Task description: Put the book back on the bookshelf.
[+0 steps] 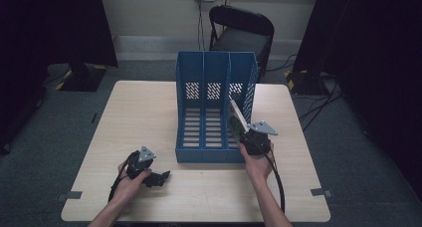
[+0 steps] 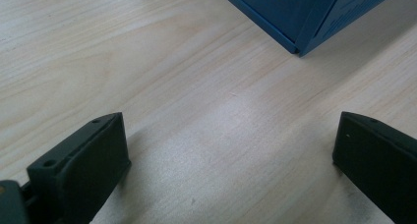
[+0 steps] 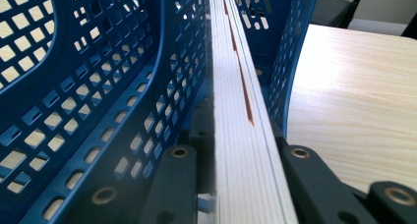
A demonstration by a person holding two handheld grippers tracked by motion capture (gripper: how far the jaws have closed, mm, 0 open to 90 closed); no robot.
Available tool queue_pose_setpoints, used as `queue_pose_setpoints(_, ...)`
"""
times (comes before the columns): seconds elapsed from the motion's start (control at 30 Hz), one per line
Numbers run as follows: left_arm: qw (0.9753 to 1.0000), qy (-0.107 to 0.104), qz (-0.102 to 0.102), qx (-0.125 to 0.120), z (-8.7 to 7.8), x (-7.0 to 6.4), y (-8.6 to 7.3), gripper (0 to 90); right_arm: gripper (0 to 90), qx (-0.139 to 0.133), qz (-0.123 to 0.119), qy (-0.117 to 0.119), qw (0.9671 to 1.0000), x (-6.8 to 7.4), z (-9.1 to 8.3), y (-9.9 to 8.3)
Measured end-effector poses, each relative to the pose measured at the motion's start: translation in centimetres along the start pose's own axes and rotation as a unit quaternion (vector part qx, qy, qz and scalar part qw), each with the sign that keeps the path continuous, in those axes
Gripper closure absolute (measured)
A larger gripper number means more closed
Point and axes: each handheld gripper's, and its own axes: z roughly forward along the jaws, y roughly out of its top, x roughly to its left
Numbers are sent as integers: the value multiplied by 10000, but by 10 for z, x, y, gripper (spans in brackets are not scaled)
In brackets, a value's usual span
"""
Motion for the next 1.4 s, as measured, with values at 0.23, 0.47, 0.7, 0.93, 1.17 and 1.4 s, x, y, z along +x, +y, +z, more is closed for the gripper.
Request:
queue_pose_setpoints(0.23,10000,-14,6,1,1,0,1,0,765,-55,12,-155,9999,6,0,-1)
queue_pose_setpoints(0.47,10000,-25,10,-10,2,0,2,0,766,-224,240,-478,9983,7,-1,-2)
queue_pose_setpoints(0.7,10000,-19,11,-8,2,0,2,0,766,-374,429,-762,9955,6,-2,0)
queue_pose_setpoints(0.93,10000,-26,2,-15,2,0,2,0,765,-409,533,-1120,9914,12,1,-4)
queue_pose_setpoints(1.17,10000,-27,2,-13,2,0,2,0,759,-392,471,-1335,9891,16,3,-4)
queue_pose_setpoints(1.4,10000,-20,4,-12,2,0,1,0,710,-419,358,-1249,9906,12,-1,2)
